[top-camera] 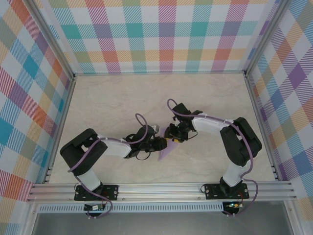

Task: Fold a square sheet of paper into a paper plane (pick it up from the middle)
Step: Fourth fold the wing at the center of the table.

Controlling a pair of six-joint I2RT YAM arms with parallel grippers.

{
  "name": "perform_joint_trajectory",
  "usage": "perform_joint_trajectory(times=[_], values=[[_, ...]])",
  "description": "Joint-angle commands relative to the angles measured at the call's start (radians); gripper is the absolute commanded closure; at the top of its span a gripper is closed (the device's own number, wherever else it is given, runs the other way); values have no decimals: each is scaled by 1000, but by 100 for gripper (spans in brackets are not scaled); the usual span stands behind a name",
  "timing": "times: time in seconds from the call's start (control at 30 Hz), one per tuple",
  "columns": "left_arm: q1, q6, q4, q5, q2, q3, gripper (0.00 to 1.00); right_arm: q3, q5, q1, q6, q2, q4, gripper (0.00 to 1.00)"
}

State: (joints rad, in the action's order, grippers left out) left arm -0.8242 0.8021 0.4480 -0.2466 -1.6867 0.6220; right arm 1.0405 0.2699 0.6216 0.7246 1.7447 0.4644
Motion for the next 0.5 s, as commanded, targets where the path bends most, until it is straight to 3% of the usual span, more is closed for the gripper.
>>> perform_joint_trajectory(times=[0.0, 0.47], values=[[-6, -30, 30, -23, -15, 28, 77, -16, 9, -7, 7, -37, 3, 56], [-7, -138, 64, -34, 6, 3, 95, -99, 2, -33, 13, -107, -41, 56]])
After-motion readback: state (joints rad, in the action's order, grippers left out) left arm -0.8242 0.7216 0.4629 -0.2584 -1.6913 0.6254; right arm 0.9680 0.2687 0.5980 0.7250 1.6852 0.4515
